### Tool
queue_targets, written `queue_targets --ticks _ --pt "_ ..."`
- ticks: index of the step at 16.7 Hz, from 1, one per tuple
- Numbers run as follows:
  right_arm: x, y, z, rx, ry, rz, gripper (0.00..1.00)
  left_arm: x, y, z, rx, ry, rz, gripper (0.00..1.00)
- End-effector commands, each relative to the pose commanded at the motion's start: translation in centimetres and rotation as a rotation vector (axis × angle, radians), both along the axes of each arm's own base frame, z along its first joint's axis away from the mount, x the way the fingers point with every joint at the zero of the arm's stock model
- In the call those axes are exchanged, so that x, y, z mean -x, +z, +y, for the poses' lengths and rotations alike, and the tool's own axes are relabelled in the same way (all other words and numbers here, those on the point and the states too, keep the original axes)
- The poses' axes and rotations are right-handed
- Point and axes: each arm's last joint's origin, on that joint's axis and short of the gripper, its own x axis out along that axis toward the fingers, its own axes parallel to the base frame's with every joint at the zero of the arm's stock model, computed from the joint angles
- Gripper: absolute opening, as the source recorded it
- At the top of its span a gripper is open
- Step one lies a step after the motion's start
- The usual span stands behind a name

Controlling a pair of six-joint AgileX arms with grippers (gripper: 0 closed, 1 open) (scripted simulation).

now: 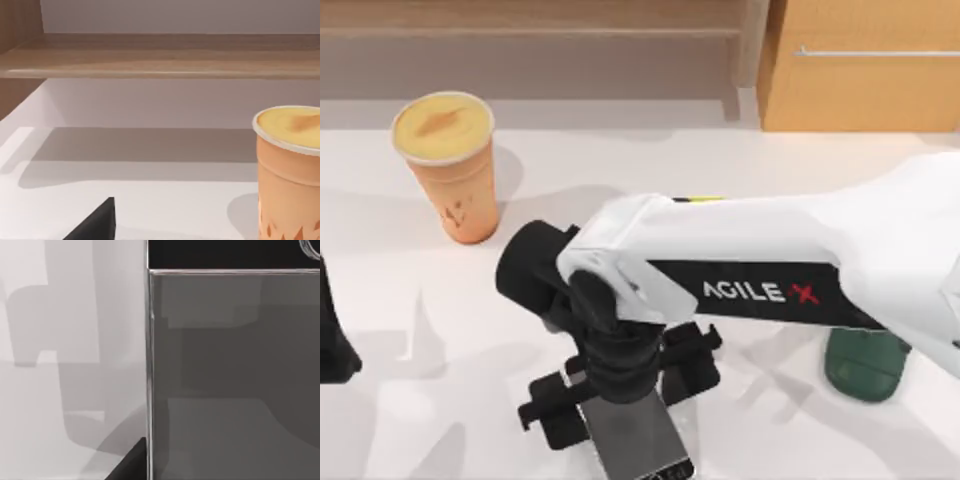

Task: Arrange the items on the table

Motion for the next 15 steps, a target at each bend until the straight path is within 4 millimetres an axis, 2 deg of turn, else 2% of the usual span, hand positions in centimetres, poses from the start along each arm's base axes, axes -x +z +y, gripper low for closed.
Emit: queue_targets --ticks 3,5,10,15 --pt "0.0 0.0 0.0 0.000 0.000 0.000 0.00 0.0 0.0 0.0 0.000 0.000 0.000 1.00" --pt "-0.1 0.7 -0.1 -0.004 -0.001 -0.011 0.00 0.0 0.0 0.0 0.000 0.000 0.000 1.00" --pt "-0.1 3.4 -0.1 -0.004 -0.002 -0.011 0.00 0.0 0.0 0.0 0.000 0.000 0.000 1.00" --pt "-0.1 3.4 -0.1 -0.002 -0.004 -0.010 0.00 0.0 0.0 0.0 0.000 0.000 0.000 1.00"
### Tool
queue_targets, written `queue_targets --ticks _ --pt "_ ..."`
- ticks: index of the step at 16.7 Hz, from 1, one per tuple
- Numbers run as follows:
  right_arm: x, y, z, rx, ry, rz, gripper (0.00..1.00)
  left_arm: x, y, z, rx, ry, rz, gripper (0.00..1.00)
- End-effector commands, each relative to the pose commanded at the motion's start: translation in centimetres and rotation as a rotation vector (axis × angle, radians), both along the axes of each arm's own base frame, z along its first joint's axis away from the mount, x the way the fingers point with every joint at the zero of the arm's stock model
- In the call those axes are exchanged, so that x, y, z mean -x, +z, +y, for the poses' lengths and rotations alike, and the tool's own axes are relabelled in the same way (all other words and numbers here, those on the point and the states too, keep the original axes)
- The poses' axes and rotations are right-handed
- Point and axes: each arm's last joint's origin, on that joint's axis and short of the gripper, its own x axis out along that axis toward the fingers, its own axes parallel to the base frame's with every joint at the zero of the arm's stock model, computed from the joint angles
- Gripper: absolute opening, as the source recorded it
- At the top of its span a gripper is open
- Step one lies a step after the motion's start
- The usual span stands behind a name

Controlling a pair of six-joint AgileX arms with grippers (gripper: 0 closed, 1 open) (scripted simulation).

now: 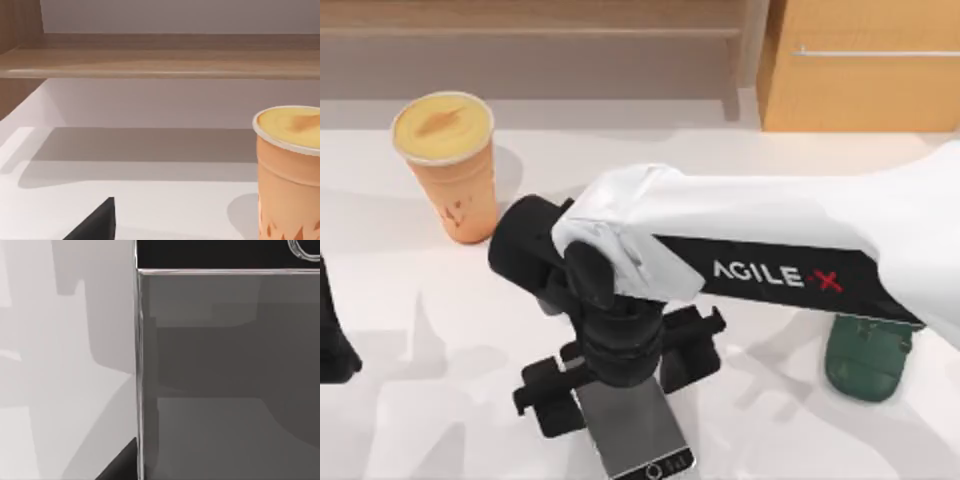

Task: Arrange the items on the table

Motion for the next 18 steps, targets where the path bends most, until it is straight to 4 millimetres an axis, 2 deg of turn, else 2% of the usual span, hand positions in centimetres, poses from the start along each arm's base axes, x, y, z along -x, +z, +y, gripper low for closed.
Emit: queue_targets --ticks 3,7,13,18 --pt "0.4 1.3 -0.5 0.010 -0.034 -0.065 0.00 0.0 0.0 0.0 0.000 0.000 0.000 1.00" --pt "2.0 3.6 -3.0 0.066 -0.151 -0.253 0.00 0.0 0.0 0.0 0.000 0.000 0.000 1.00" --pt "5.4 7.2 -9.0 0.105 -0.409 -0.671 0.00 0.0 0.0 0.0 0.000 0.000 0.000 1.00" --pt "8.0 8.7 -14.1 0.054 -0.606 -0.996 0.00 0.0 0.0 0.0 0.000 0.000 0.000 1.00"
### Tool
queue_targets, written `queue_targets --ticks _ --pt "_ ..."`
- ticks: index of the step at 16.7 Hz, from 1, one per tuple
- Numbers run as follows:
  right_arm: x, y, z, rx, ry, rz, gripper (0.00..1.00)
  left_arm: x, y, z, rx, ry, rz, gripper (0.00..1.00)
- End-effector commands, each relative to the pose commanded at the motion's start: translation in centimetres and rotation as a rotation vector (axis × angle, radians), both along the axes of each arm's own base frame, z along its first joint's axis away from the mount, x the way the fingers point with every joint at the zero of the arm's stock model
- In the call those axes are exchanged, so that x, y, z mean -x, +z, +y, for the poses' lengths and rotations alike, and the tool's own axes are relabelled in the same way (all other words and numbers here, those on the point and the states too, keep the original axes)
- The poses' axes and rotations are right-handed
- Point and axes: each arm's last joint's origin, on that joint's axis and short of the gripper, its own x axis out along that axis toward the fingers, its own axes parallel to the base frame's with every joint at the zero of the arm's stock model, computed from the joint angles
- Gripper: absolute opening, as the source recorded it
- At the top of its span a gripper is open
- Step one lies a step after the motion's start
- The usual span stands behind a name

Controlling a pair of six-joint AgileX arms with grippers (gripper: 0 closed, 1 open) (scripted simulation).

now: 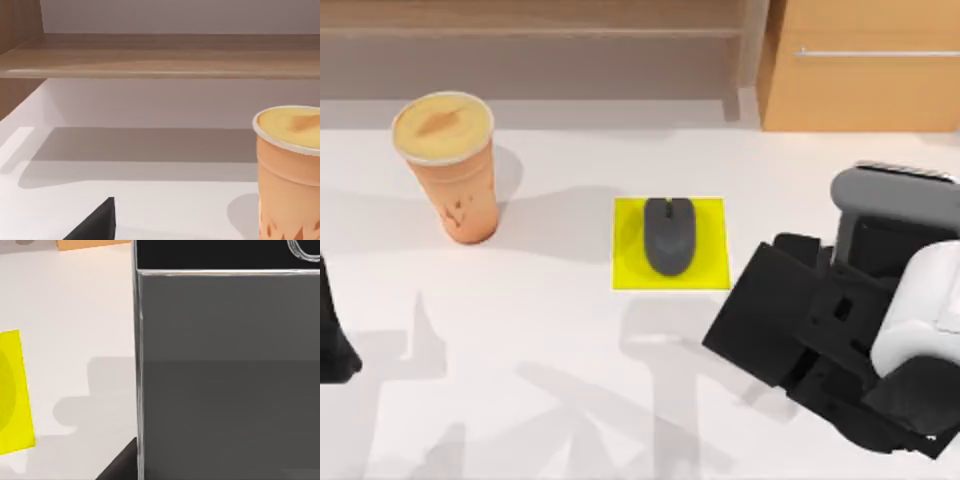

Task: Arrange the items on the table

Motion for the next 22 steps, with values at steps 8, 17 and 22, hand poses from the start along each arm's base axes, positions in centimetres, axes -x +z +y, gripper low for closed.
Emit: queue_targets --ticks 8,17,22 --pt "1.0 0.3 -2.1 -0.029 -0.062 -0.136 0.00 0.0 0.0 0.0 0.000 0.000 0.000 1.00" --pt "3.9 9.1 0.3 -0.480 0.082 -0.331 0.00 0.0 0.0 0.0 0.000 0.000 0.000 1.00" --pt "2.9 8.9 0.6 -0.441 0.073 -0.342 0.00 0.0 0.0 0.0 0.000 0.000 0.000 1.00"
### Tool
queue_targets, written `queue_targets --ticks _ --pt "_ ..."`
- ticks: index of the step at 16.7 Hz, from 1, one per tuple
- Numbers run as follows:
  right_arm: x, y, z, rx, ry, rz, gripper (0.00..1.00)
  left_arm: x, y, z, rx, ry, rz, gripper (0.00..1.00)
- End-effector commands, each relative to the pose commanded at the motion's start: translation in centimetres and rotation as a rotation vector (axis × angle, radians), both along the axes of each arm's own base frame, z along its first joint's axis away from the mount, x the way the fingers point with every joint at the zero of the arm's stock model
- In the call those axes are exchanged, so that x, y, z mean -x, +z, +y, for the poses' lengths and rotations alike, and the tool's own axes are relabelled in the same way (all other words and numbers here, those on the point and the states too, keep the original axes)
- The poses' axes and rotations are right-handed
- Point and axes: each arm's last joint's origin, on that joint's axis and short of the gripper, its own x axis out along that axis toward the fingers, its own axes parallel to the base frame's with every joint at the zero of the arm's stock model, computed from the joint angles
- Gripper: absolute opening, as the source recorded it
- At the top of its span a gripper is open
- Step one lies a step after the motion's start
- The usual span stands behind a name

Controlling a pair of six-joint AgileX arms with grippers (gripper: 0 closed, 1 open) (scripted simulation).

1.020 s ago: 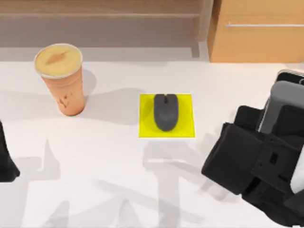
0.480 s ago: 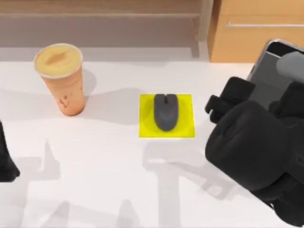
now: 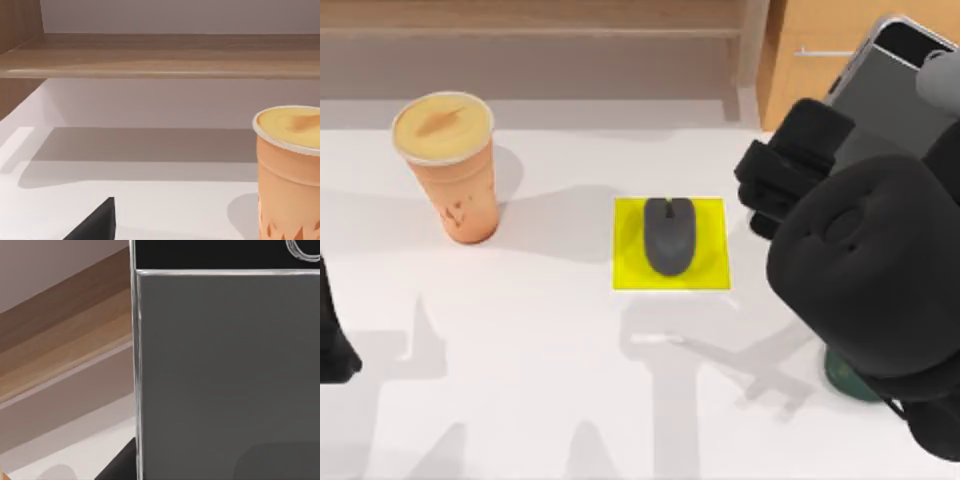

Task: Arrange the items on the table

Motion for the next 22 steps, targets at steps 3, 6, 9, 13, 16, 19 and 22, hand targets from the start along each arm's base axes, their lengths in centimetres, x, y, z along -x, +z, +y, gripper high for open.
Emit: queue_targets --ticks 3,6,9,13,16,19,22 --pt "-1.6 -2.4 -1.2 0.081 -0.044 0.028 0.00 0.0 0.0 0.0 0.000 0.000 0.000 1.00" --pt "-4.1 -7.4 -3.1 0.270 -0.102 0.139 0.00 0.0 0.0 0.0 0.000 0.000 0.000 1.00" --pt "-5.7 -10.7 -4.3 0.388 -0.148 0.216 0.00 0.0 0.0 0.0 0.000 0.000 0.000 1.00" --pt "-5.9 -10.9 -4.3 0.394 -0.153 0.219 0.00 0.0 0.0 0.0 0.000 0.000 0.000 1.00" --pt "-5.9 -10.9 -4.3 0.394 -0.153 0.219 0.15 0.0 0.0 0.0 0.000 0.000 0.000 1.00" --pt "-5.9 -10.9 -4.3 0.394 -0.153 0.219 0.38 0.0 0.0 0.0 0.000 0.000 0.000 1.00" --pt "-5.9 -10.9 -4.3 0.394 -0.153 0.219 0.60 0.0 0.0 0.0 0.000 0.000 0.000 1.00"
